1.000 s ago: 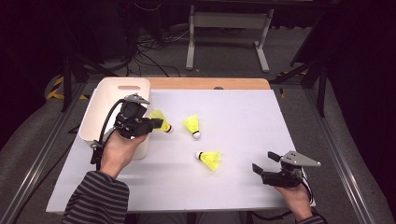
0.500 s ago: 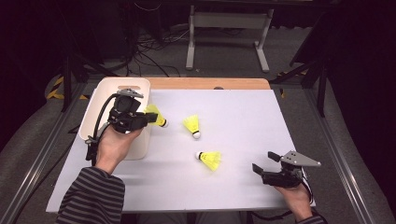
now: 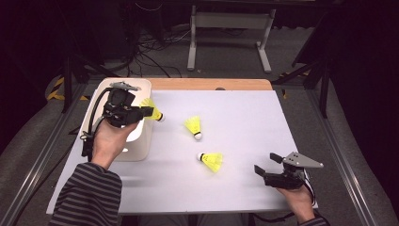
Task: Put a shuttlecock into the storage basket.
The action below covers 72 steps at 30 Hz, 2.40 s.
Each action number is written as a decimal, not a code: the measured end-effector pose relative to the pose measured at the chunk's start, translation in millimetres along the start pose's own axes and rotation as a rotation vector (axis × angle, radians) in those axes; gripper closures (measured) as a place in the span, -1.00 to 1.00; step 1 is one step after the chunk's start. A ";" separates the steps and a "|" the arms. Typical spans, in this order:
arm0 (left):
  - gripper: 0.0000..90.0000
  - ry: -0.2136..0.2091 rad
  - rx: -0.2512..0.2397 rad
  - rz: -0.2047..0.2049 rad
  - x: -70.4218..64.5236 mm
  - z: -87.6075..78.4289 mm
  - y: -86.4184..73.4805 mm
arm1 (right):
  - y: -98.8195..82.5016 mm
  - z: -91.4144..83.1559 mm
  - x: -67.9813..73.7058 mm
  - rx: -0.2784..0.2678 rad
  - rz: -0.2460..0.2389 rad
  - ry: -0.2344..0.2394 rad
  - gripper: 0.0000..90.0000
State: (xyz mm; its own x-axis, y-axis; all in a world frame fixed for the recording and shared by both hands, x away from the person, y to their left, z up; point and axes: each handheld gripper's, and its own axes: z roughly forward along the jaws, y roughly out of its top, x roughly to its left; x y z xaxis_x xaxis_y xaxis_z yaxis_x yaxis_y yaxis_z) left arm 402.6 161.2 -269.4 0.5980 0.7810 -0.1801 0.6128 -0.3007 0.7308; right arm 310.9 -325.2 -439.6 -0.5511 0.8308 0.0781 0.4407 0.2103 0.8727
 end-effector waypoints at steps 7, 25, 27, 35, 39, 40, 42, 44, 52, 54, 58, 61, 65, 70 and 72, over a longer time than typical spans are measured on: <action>1.00 0.007 -0.004 -0.014 6.1 -2.6 0.3 | 0.0 0.1 -0.1 -0.001 0.001 0.000 -0.63; 1.00 0.046 -0.034 -0.050 22.2 -15.4 -1.8 | 0.0 0.3 -0.1 0.000 0.003 0.000 -0.63; 1.00 0.055 -0.037 -0.052 24.1 -17.2 -2.7 | 0.0 0.3 -0.1 -0.001 0.003 -0.001 -0.63; 1.00 0.079 -0.051 -0.077 34.7 -22.6 -6.2 | 0.0 0.6 -0.1 0.000 0.000 0.000 -0.63; 1.00 0.090 -0.055 -0.088 40.1 -23.9 -7.7 | 0.1 0.7 -0.2 0.000 0.000 0.000 -0.63; 1.00 0.091 -0.052 -0.094 41.1 -23.5 -8.3 | 0.0 0.7 -0.1 0.001 0.000 0.000 -0.63; 1.00 0.099 -0.052 -0.102 43.5 -22.1 -9.3 | 0.1 0.7 0.0 0.000 -0.001 0.001 -0.63; 1.00 0.110 -0.045 -0.104 45.9 -20.0 -10.1 | 0.1 0.6 -0.2 -0.001 0.000 0.000 -0.63; 1.00 0.131 -0.023 -0.104 51.4 -9.3 -10.7 | 0.1 0.2 0.0 -0.002 0.002 -0.002 -0.63; 1.00 0.131 -0.017 -0.109 52.3 -7.2 -10.7 | 0.1 0.3 0.0 -0.002 0.003 -0.002 -0.63; 1.00 0.144 -0.004 -0.112 54.4 -3.9 -10.0 | 0.2 0.0 -0.1 -0.002 0.000 0.000 -0.63; 1.00 0.149 0.001 -0.117 56.2 -0.6 -9.1 | 0.2 0.1 -0.1 -0.002 0.001 0.000 -0.63; 0.99 0.155 0.014 -0.121 57.6 3.2 -8.2 | 0.3 0.1 -0.1 -0.003 0.000 0.000 -0.63; 0.99 0.159 0.027 -0.123 58.5 8.9 -6.9 | 0.2 0.4 -0.1 -0.003 -0.001 0.001 -0.63; 0.99 0.160 0.034 -0.123 59.3 10.9 -6.5 | 0.2 0.3 -0.1 -0.003 0.000 0.000 -0.63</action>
State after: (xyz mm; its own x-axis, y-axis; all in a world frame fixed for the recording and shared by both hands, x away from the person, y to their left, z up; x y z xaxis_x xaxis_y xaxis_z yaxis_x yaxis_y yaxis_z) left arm 439.7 203.5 -292.0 0.4292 0.8894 -0.1575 0.6948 -0.2138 0.6867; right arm 311.2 -325.0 -439.6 -0.5513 0.8307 0.0779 0.4382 0.2088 0.8743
